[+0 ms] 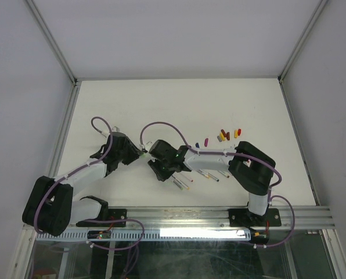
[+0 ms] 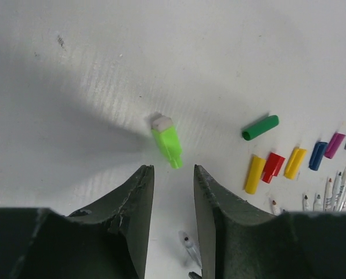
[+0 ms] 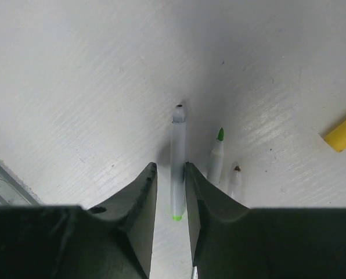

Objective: Open the pen caps
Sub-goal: Place the pen at the center of the board, then reset both arms

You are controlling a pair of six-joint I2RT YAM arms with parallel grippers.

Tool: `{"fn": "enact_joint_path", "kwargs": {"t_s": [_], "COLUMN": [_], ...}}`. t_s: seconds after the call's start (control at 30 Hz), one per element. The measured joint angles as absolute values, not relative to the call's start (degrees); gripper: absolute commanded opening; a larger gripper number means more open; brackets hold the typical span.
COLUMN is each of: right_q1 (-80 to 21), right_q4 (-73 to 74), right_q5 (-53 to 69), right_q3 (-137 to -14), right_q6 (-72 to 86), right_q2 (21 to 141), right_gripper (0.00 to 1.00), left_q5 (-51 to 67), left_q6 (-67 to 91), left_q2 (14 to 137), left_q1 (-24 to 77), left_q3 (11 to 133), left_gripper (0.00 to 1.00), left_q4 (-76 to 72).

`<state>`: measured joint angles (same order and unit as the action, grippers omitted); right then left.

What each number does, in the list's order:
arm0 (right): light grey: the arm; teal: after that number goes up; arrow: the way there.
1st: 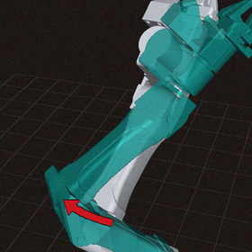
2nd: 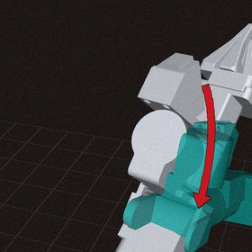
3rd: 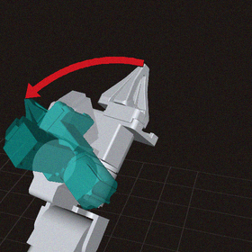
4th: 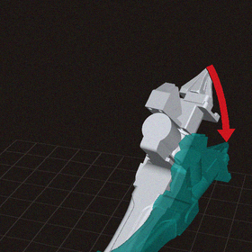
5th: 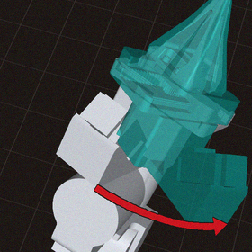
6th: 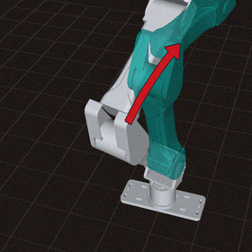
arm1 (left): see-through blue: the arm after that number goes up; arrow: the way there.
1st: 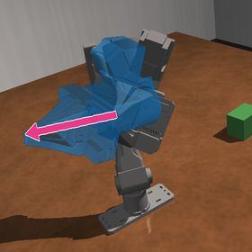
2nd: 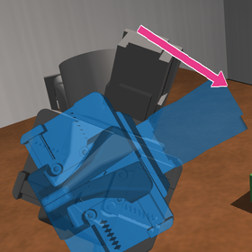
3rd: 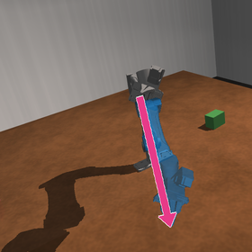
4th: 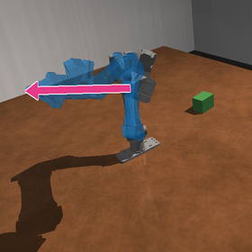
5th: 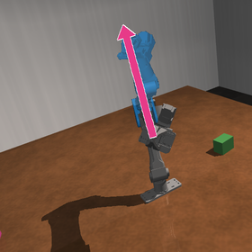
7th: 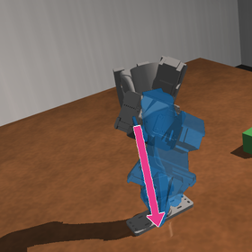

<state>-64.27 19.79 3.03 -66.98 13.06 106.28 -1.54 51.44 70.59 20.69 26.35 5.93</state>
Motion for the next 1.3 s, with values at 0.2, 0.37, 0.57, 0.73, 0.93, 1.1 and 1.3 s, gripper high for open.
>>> {"fn": "enact_joint_path", "kwargs": {"t_s": [0.2, 0.37, 0.57, 0.73, 0.93, 1.1, 1.3], "right_q1": [-63.7, -61.7, -56.8, -47.4, -28.3, -16.9, -6.7], "right_q4": [22.2, 23.6, 24.9, 27.8, 30.8, 32.2, 34.7], "right_q5": [3.8, 7.2, 16.8, 30.7, 42.4, 45.2, 45.5], "right_q3": [-67.9, -67.9, -68.2, -68.2, -66.7, -66.5, -69.8], "right_q6": [11.4, 9.1, 3.9, -5.3, -14.2, -18.1, -19.4], "right_q2": [106.3, 103.3, 95.9, 88.5, 78.0, 69.9, 68.7], "right_gripper": [0.31, 0.35, 0.47, 0.53, 0.67, 0.76, 0.98], "left_q5": [-1.5, -1.5, -1.2, -0.8, 1.8, 3.8, 4.8], "left_q6": [50.8, 50.0, 48.6, 46.6, 43.8, 40.5, 34.8], "left_q2": [63.7, 57.7, 51.7, 46.2, 41.5, 42.2, 45.0], "left_q1": [20.7, 20.7, 20.7, 20.7, 20.7, 20.7, 20.7], "left_q3": [26.3, 25.9, 24.9, 23.4, 23.0, 27.9, 42.4], "left_gripper": [0.45, 0.61, 0.78, 0.99, 0.99, 0.99, 0.99], "left_q4": [6.5, 6.5, 6.4, 4.2, -1.1, -1.3, 2.4]}}
